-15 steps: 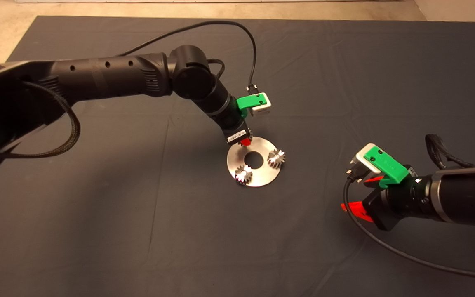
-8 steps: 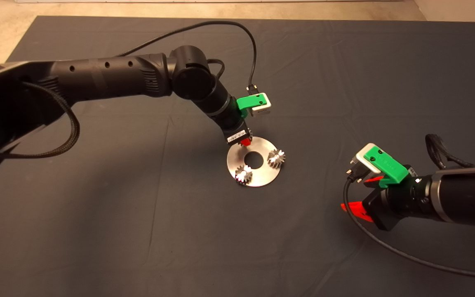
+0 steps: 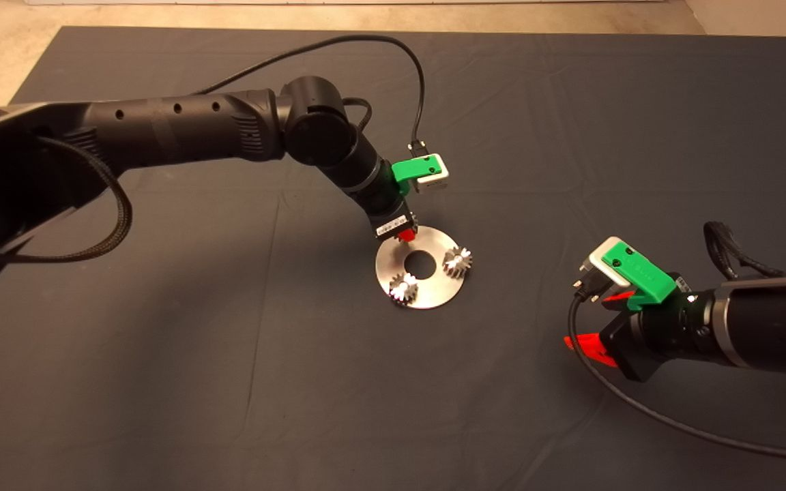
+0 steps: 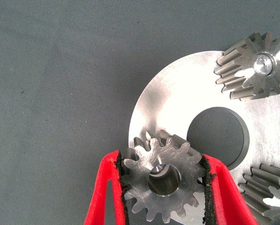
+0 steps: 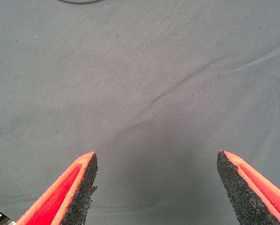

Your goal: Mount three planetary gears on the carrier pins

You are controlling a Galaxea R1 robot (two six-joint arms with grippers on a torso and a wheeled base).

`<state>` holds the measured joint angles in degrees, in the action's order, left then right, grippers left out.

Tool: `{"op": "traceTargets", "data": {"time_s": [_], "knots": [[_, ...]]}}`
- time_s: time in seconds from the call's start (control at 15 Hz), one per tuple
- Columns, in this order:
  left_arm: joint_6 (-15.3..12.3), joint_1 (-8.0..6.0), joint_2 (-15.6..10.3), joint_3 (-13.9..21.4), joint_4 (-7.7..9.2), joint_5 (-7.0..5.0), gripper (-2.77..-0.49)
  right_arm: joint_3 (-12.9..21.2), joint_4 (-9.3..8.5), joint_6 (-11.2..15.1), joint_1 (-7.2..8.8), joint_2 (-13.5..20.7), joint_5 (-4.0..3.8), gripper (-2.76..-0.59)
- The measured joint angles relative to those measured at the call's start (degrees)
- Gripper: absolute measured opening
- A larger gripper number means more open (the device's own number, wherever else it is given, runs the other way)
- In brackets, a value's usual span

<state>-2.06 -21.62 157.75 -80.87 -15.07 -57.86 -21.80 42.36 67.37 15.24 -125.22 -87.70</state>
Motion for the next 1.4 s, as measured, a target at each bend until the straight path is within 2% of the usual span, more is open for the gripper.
{"op": "traceTargets", "data": {"time_s": [0.93,1.07,1.4], "knots": [[-0.05,0.02,0.04,0.04,0.0,-0.02,-2.63,0.0,0.0,0.0,0.0,0.0,0.0,-1.47],[-0.06,0.15,-0.02,0.5,-0.58,-0.05,-2.63,0.0,0.0,0.0,0.0,0.0,-0.01,-1.47],[-0.08,0.18,-0.02,0.52,-0.63,-0.02,-2.63,0.0,0.0,0.0,0.0,0.0,0.0,-1.47]]}}
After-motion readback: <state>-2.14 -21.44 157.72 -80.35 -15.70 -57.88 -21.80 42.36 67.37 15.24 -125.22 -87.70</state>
